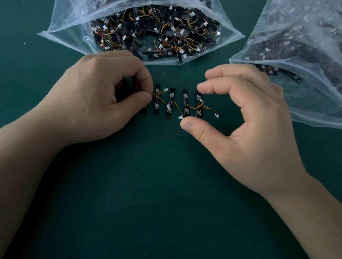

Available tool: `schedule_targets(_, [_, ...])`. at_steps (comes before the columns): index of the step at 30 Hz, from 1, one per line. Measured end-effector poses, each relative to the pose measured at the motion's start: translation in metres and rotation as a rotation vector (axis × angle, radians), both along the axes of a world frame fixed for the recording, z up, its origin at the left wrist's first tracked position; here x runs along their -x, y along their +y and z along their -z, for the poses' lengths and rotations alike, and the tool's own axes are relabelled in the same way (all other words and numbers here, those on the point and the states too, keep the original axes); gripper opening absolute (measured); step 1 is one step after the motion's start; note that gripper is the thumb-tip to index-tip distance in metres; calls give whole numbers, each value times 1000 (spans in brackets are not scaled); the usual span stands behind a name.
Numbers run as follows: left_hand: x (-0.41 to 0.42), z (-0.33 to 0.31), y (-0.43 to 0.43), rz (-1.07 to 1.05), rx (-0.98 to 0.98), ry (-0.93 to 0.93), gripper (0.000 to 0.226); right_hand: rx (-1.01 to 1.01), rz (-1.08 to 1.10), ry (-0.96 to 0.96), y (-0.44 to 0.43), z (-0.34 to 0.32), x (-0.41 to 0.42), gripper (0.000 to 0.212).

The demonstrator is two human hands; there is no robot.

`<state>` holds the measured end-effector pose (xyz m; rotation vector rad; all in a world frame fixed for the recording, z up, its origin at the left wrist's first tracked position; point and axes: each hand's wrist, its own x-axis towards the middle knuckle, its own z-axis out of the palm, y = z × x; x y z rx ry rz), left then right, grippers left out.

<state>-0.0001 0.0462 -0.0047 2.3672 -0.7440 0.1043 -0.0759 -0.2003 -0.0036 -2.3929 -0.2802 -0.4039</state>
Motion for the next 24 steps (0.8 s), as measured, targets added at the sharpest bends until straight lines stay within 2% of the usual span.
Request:
schedule_targets(6, [-1,-2,0,-9,9,24,3,-161,106,61,-4,-2,-3,53])
schedule_targets(11, [1,-2,-1,-51,43,8,4,-130,105,75,-1,-2,-2,49])
schedule_targets(17, [-1,-2,1,-34,12,25,23,-124,95,91,-2,-2,-2,47])
schedule_targets(24, [-1,-2,1,-31,1,38,27,-112,94,100,-2,-2,-2,46])
